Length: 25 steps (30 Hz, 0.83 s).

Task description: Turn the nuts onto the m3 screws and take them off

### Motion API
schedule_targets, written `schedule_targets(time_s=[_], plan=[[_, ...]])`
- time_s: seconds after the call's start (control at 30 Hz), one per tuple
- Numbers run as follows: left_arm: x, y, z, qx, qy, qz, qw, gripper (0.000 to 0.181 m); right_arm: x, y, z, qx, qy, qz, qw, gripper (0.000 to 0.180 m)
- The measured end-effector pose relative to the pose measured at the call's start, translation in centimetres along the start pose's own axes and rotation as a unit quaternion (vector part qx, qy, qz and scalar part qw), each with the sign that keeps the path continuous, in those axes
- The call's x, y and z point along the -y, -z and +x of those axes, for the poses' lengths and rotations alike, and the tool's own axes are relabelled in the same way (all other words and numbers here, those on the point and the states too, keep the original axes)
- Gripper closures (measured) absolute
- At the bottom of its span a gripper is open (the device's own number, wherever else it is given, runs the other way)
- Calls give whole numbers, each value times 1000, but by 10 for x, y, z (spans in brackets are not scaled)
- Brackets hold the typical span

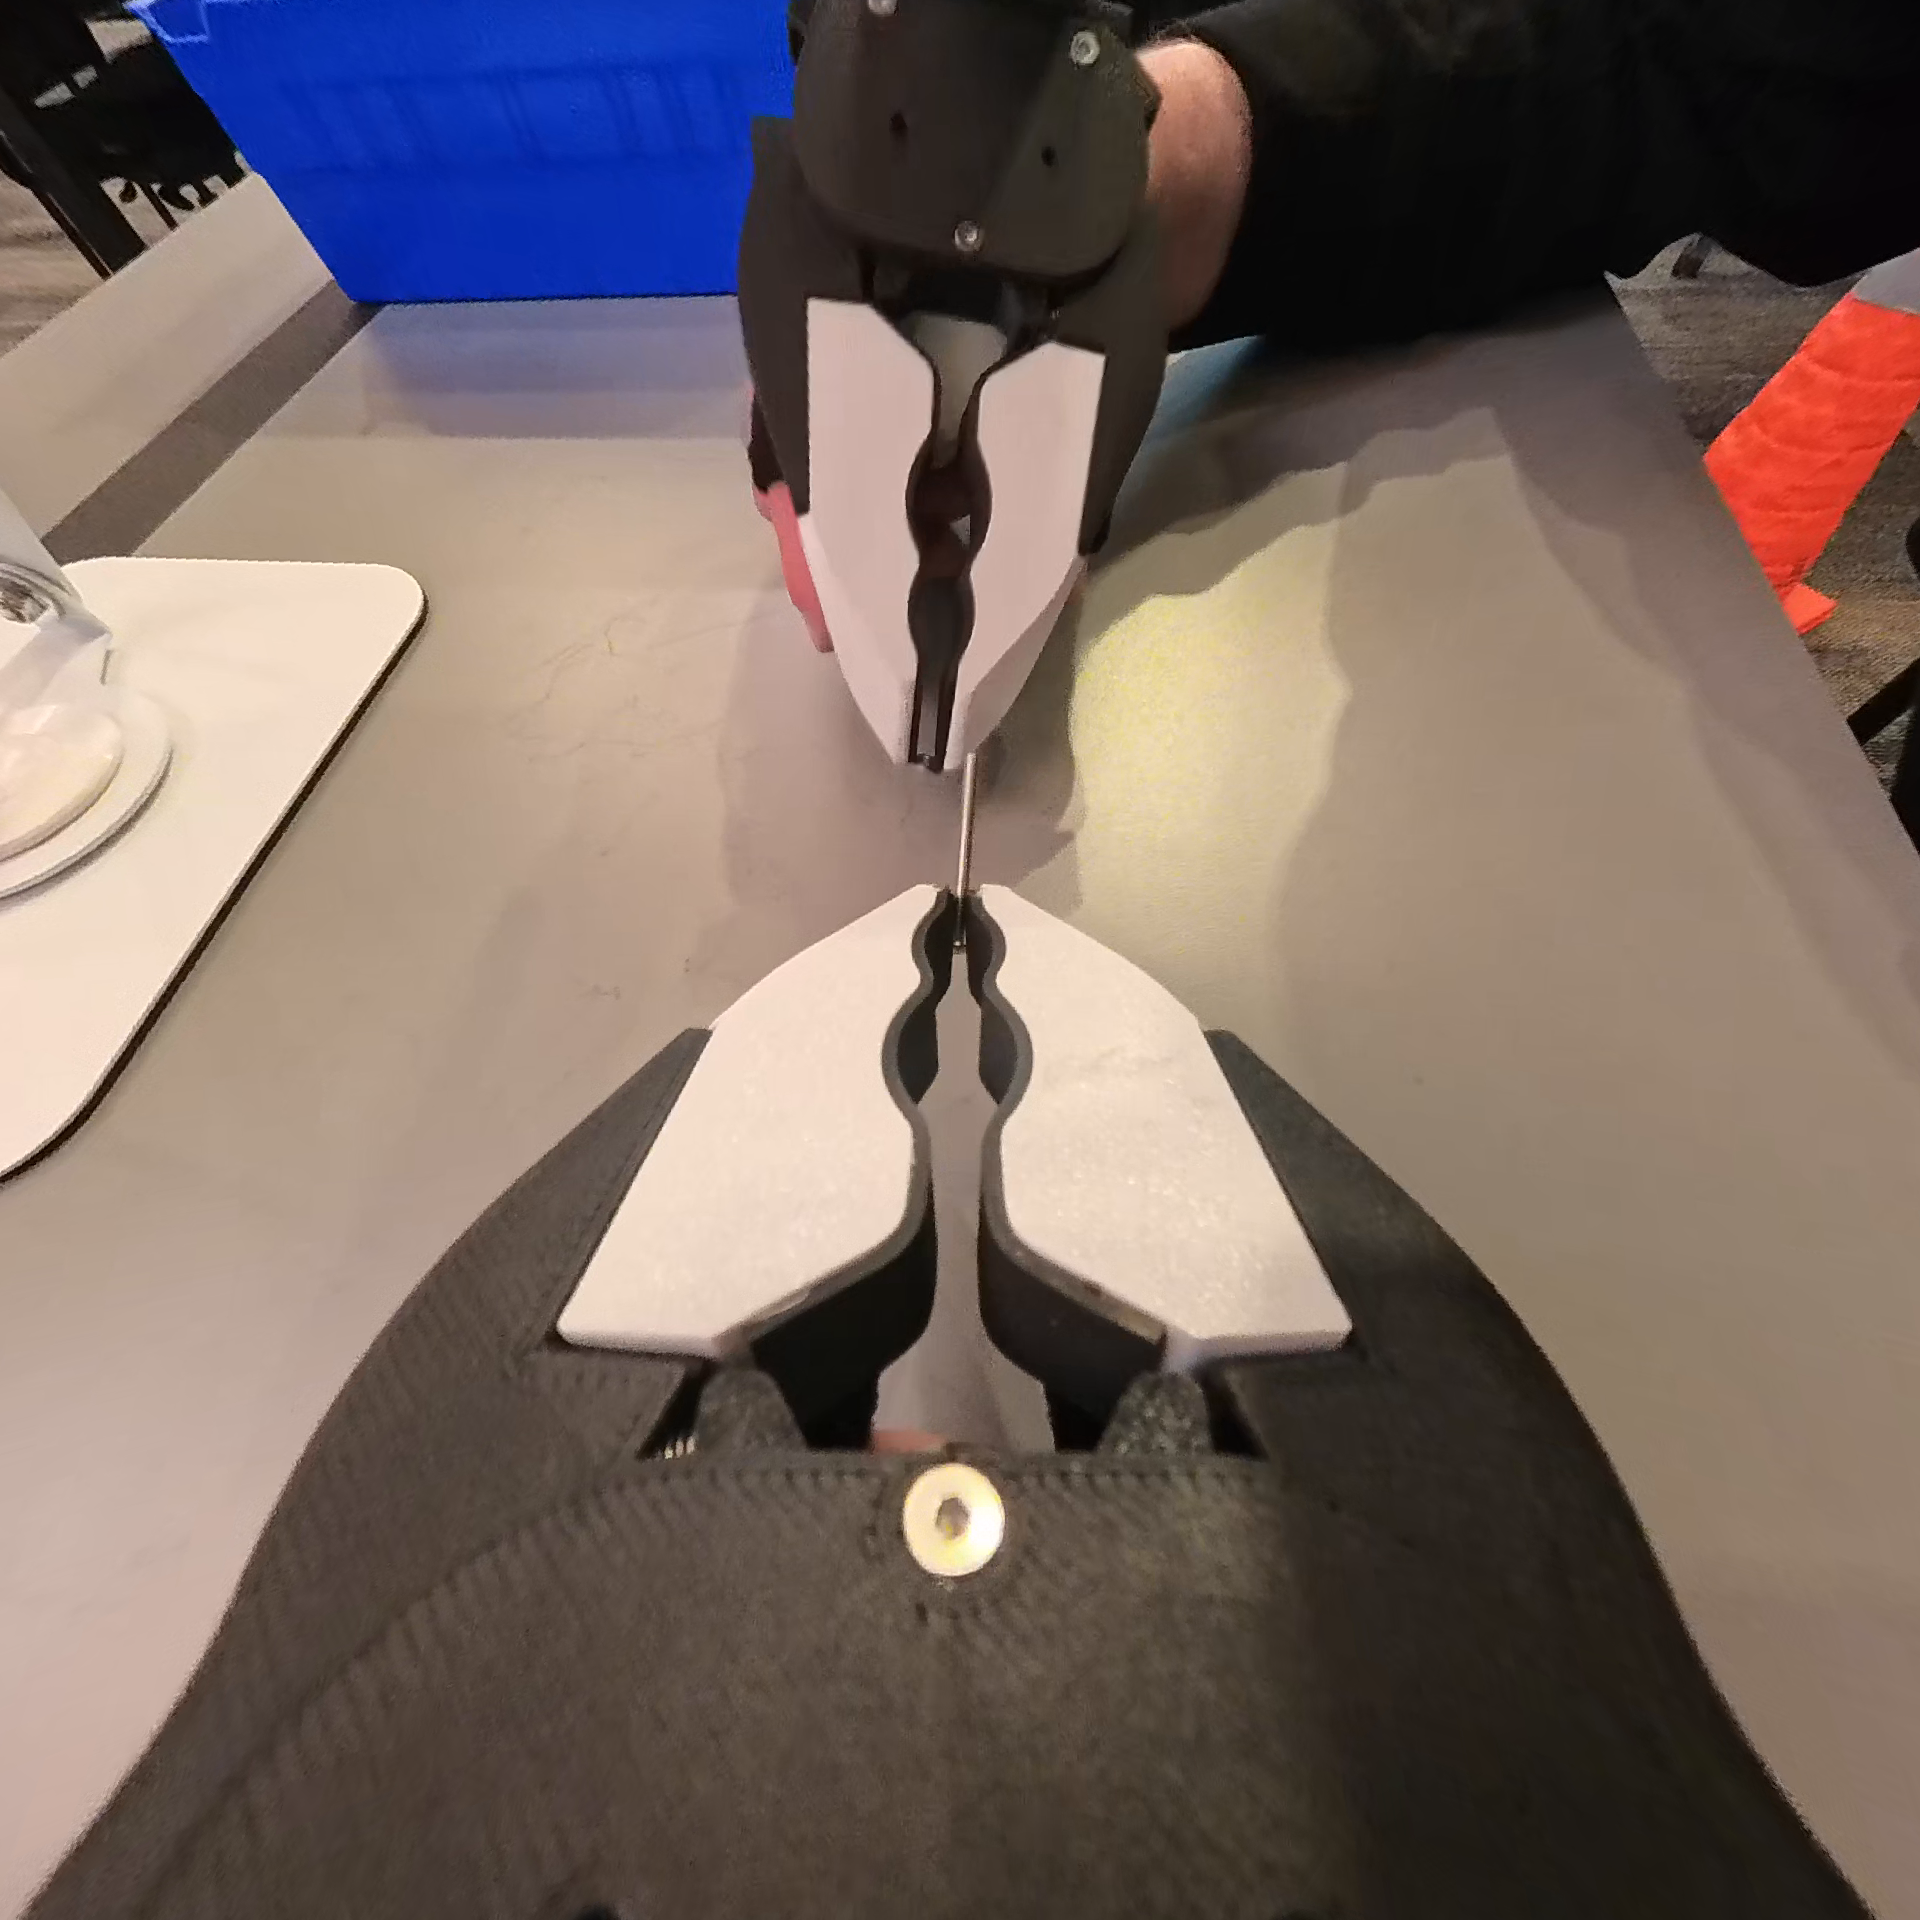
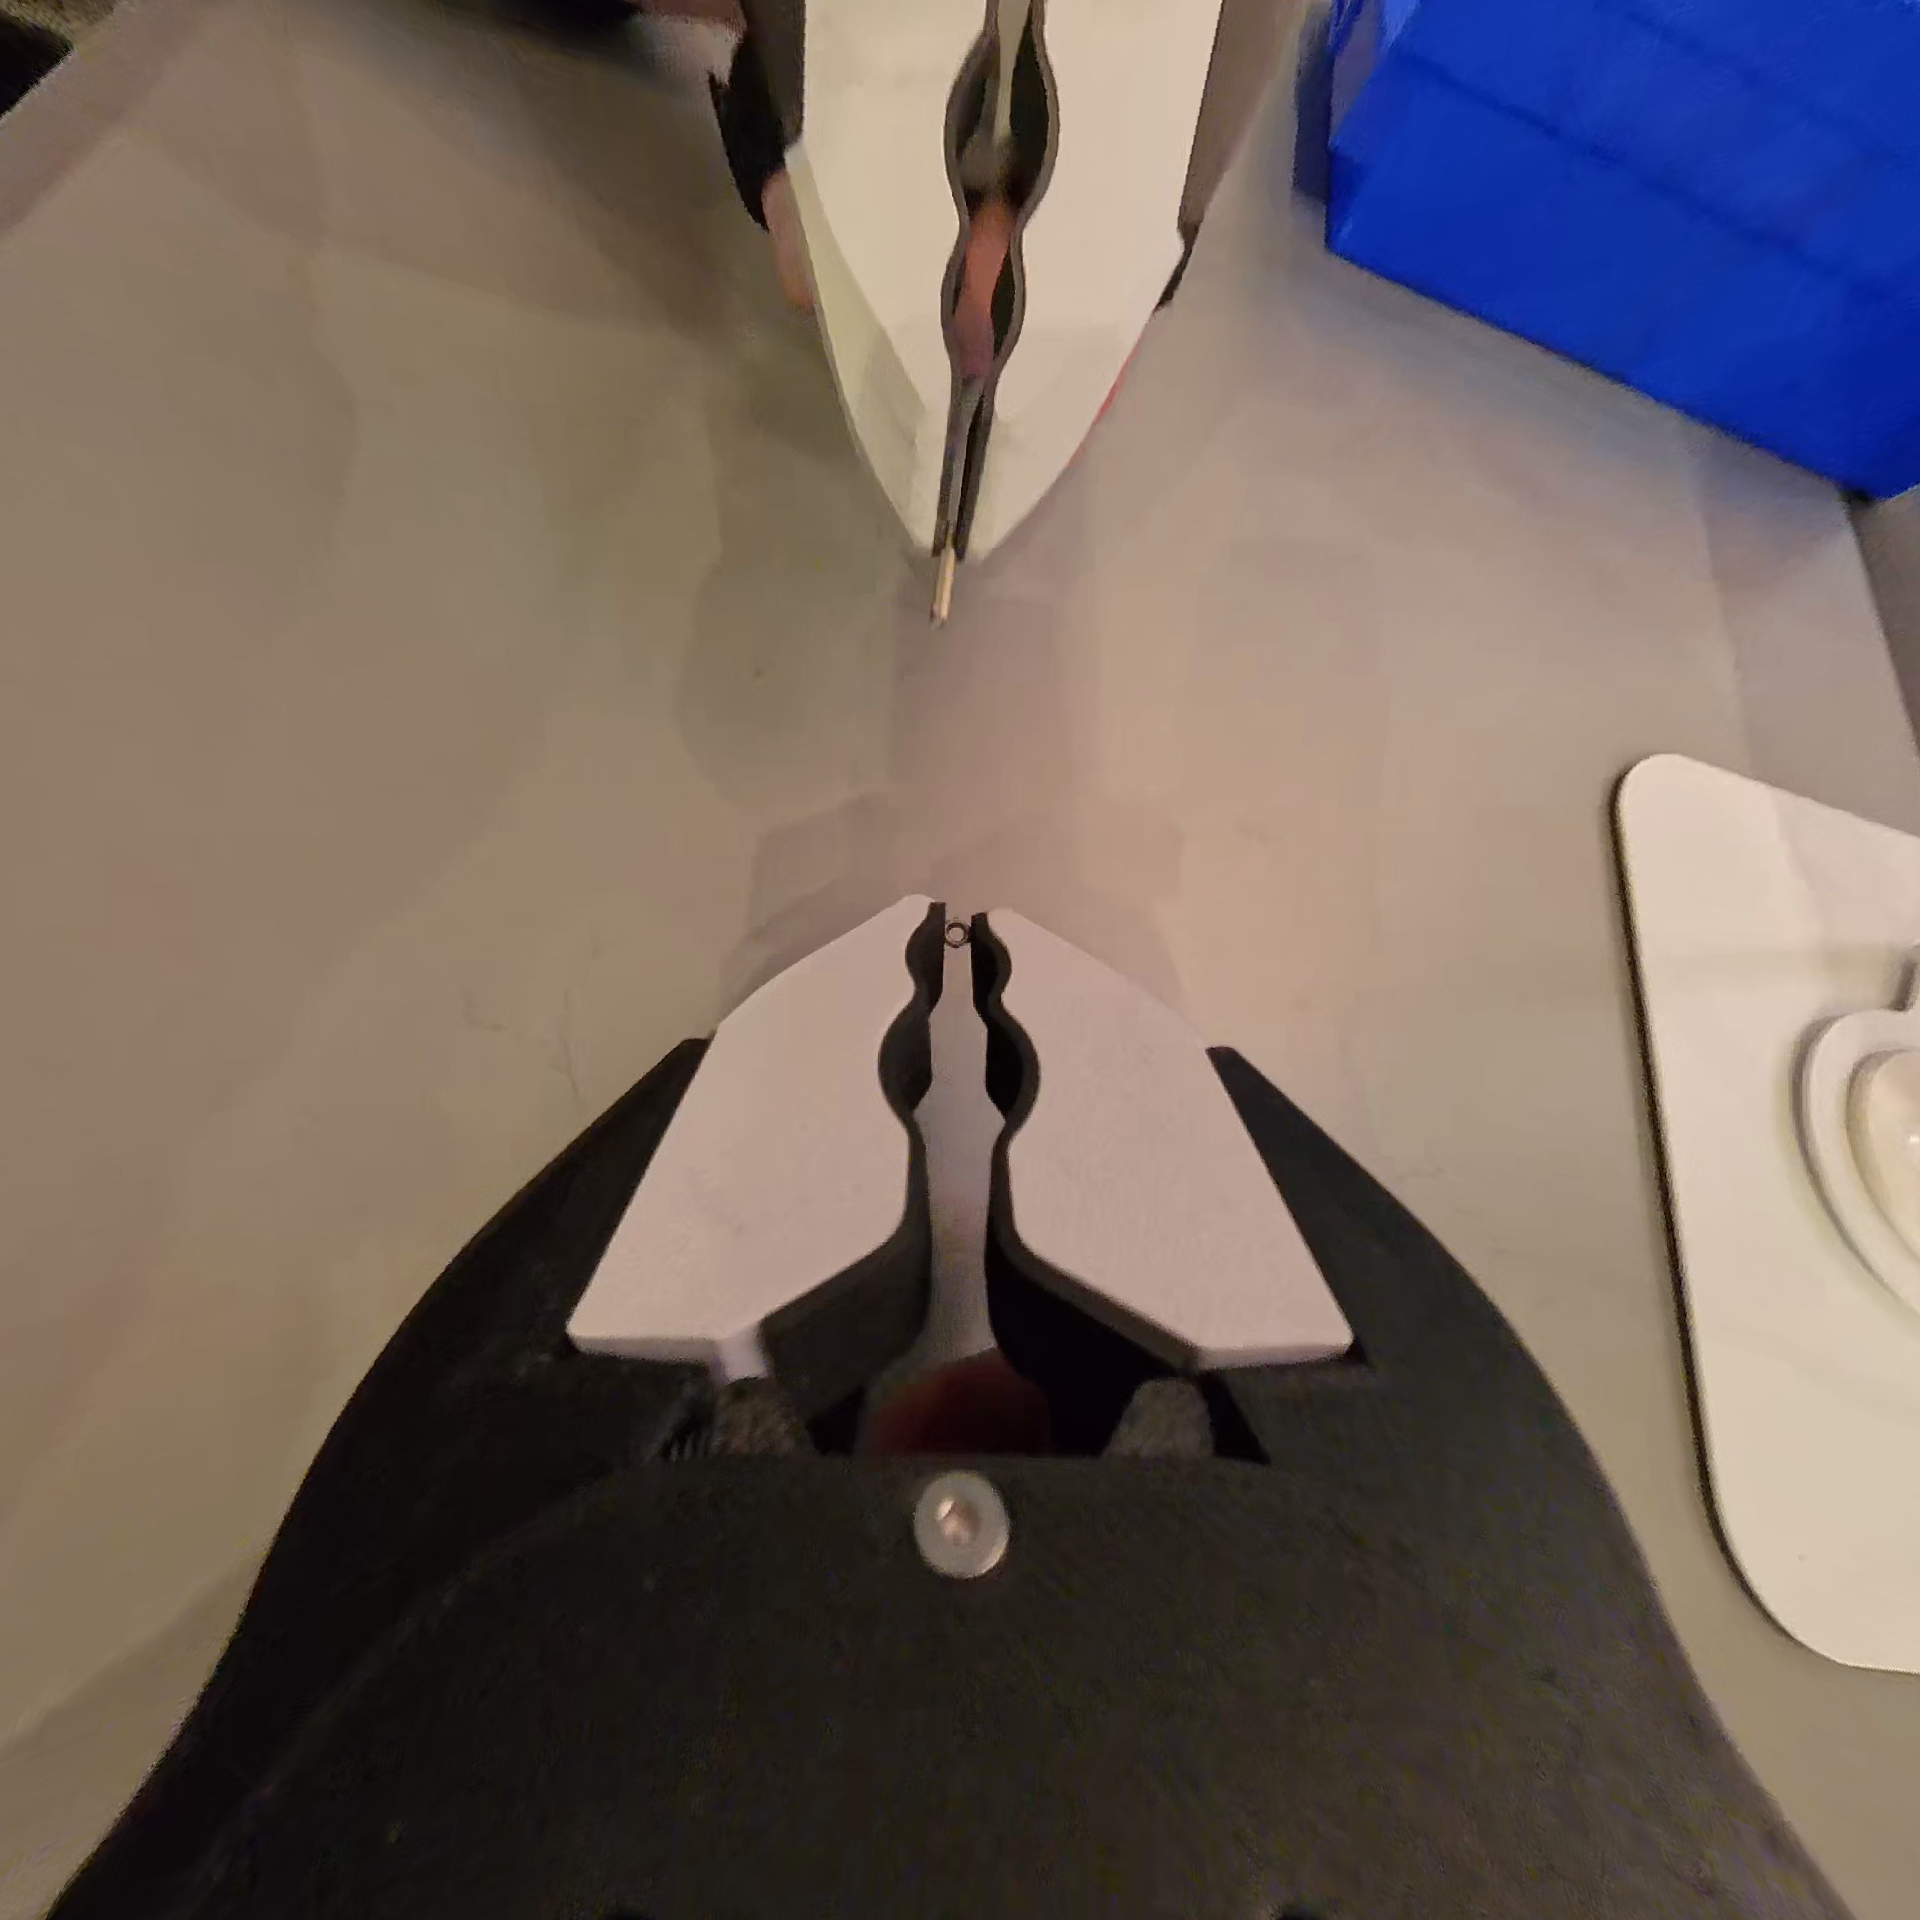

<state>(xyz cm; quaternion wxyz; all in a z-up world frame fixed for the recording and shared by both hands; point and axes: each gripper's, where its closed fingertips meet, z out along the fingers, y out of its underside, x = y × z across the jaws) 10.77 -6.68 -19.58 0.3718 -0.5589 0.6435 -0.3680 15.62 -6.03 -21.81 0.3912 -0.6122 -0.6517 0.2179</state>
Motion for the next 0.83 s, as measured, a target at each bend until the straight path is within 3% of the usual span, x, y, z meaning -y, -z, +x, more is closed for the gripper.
schedule_targets(time_s=[0.4,0.83], plan=[[11,1,-1,-16,37,36,999,179,35,19,1,-5,2,86,996,175],[40,5,11,-93,94,131,982,179,81,40,-6,10,2,180,984,175]])
